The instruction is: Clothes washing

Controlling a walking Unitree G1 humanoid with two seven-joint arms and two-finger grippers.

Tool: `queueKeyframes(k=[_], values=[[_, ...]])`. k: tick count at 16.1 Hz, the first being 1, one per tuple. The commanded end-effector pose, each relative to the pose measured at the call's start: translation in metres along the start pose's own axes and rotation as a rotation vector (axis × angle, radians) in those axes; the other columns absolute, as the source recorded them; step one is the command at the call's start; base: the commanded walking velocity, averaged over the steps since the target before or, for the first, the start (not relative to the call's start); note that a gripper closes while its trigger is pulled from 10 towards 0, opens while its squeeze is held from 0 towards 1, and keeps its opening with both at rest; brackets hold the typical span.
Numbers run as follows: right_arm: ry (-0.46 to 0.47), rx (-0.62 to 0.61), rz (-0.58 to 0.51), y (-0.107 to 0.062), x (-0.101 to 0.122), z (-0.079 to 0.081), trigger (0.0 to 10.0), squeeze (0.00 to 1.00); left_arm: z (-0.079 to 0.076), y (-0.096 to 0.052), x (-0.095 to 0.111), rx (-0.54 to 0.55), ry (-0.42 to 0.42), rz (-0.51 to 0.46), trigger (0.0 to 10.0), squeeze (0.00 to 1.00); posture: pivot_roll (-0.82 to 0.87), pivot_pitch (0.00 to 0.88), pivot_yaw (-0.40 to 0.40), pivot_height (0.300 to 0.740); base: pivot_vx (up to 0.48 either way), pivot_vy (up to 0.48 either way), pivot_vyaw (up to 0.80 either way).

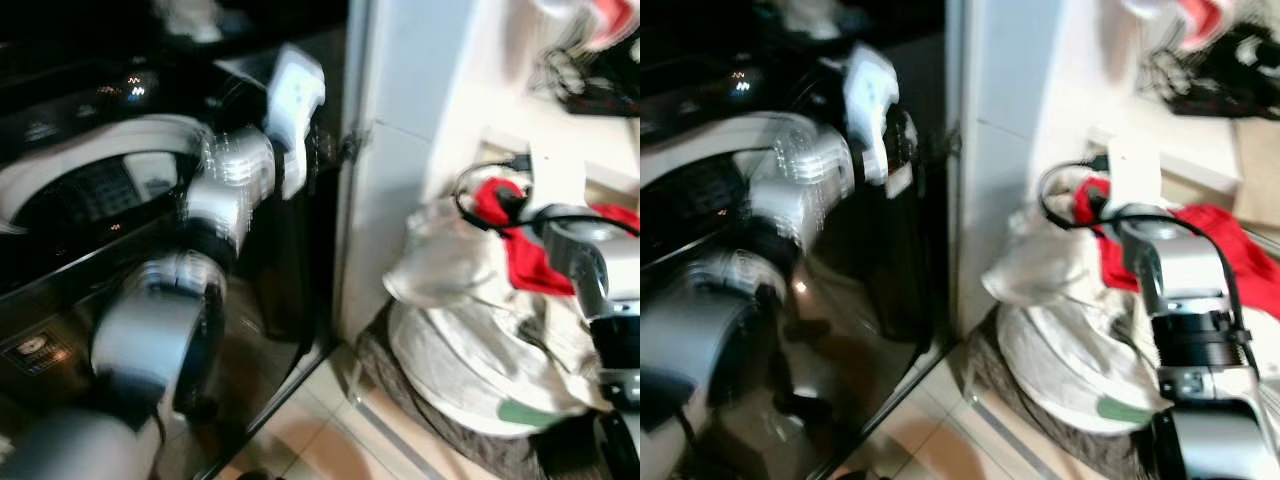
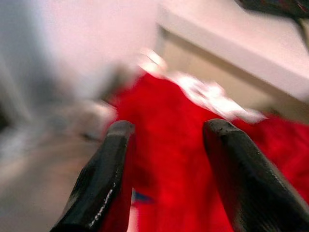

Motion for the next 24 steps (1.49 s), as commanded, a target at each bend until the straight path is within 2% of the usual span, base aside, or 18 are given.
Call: queueKeyframes(k=[1, 2, 3, 4, 7, 8, 9, 10, 12, 13, 14, 15, 16, 18, 24], values=[[-0.012, -0.021, 0.011, 0.004, -0.003, -0.008, 10.0, 1.00, -0.009, -0.001, 0.022, -0.057, 0.001, -0.103, 10.0, 0.00, -0.09, 0.000, 0.056, 0.740, 0.000, 0.000, 0.00], [-0.033, -0.033, 0.054, 0.008, -0.014, -0.017, 10.0, 1.00, -0.027, -0.008, 0.021, -0.107, -0.053, -0.152, 10.0, 0.00, -0.08, 0.000, 0.052, 0.740, 0.000, 0.000, 0.00], [-0.044, -0.037, 0.070, 0.009, -0.018, -0.020, 10.0, 1.00, -0.034, -0.012, 0.018, -0.123, -0.072, -0.149, 10.0, 0.00, -0.08, 0.000, 0.048, 0.740, 0.000, 0.000, 0.00], [-0.045, -0.037, 0.098, 0.013, -0.026, -0.025, 10.0, 1.00, -0.047, -0.022, 0.013, -0.165, -0.079, -0.145, 10.0, 0.00, -0.08, 0.000, 0.034, 0.740, 0.000, 0.000, 0.00], [-0.047, -0.048, 0.155, 0.017, -0.039, -0.035, 10.0, 1.00, -0.070, -0.043, 0.004, -0.259, -0.074, -0.105, 10.0, 0.00, -0.07, 0.000, 0.013, 0.740, 0.000, 0.000, 0.00], [-0.047, -0.048, 0.155, 0.017, -0.039, -0.035, 10.0, 1.00, -0.070, -0.043, 0.004, -0.259, -0.074, -0.105, 10.0, 0.00, -0.07, 0.000, 0.013, 0.740, 0.000, 0.000, 0.00], [-0.030, -0.062, 0.170, 0.018, -0.043, -0.038, 10.0, 1.00, -0.077, -0.048, 0.002, -0.291, -0.076, -0.093, 10.0, 0.00, -0.07, 0.000, 0.009, 0.740, 0.000, 0.000, 0.00], [0.000, -0.098, 0.201, 0.020, -0.052, -0.046, 10.0, 0.00, -0.094, -0.055, 0.000, -0.343, -0.084, -0.073, 10.0, 0.00, -0.07, 0.000, 0.003, 0.740, 0.000, 0.000, 0.00], [0.046, -0.099, 0.245, 0.021, -0.067, -0.050, 10.0, 0.00, -0.102, -0.058, 0.001, -0.333, -0.096, -0.055, 10.0, 0.00, -0.07, 0.000, 0.001, 0.740, 0.000, 0.000, 0.00], [0.092, -0.072, 0.269, 0.021, -0.075, -0.047, 10.0, 0.00, -0.100, -0.057, 0.000, -0.301, -0.097, -0.043, 10.0, 0.00, -0.07, 0.000, 0.002, 0.740, 0.000, 0.000, 0.00], [0.103, -0.066, 0.277, 0.021, -0.078, -0.046, 9.5, 0.00, -0.098, -0.056, -0.002, -0.276, -0.096, -0.028, 10.0, 0.00, -0.07, 0.000, 0.003, 0.740, 0.000, 0.000, 0.00], [0.114, -0.057, 0.283, 0.021, -0.081, -0.045, 4.3, 0.00, -0.095, -0.056, -0.004, -0.255, -0.092, -0.016, 10.0, 0.00, -0.07, 0.000, 0.003, 0.740, 0.000, 0.000, 0.00], [0.130, -0.042, 0.291, 0.022, -0.084, -0.043, 0.0, 0.00, -0.091, -0.057, -0.005, -0.212, -0.089, -0.005, 10.0, 0.00, -0.07, 0.000, 0.004, 0.740, 0.000, 0.000, 0.00], [0.136, -0.040, 0.292, 0.022, -0.086, -0.043, 0.0, 0.00, -0.086, -0.058, -0.007, -0.170, -0.081, 0.022, 10.0, 0.00, -0.07, 0.000, 0.004, 0.740, 0.000, 0.000, 0.00], [0.162, -0.027, 0.279, 0.025, -0.088, -0.041, 0.0, 0.00, -0.082, -0.057, -0.003, -0.124, -0.080, 0.014, 10.0, 0.00, -0.07, 0.000, 0.003, 0.740, 0.000, 0.000, 0.00]])
Point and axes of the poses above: a point about 5 cm out from each wrist's last joint towards the gripper, its own y axis pointing out of the wrist towards the gripper, its own x axis along the axis of the wrist's last joint, z = x × y, the point moved 4 cm from there along y, pointing out of the wrist towards the gripper, and after that the axes turned 10 degrees about y, right-handed, at the moved point
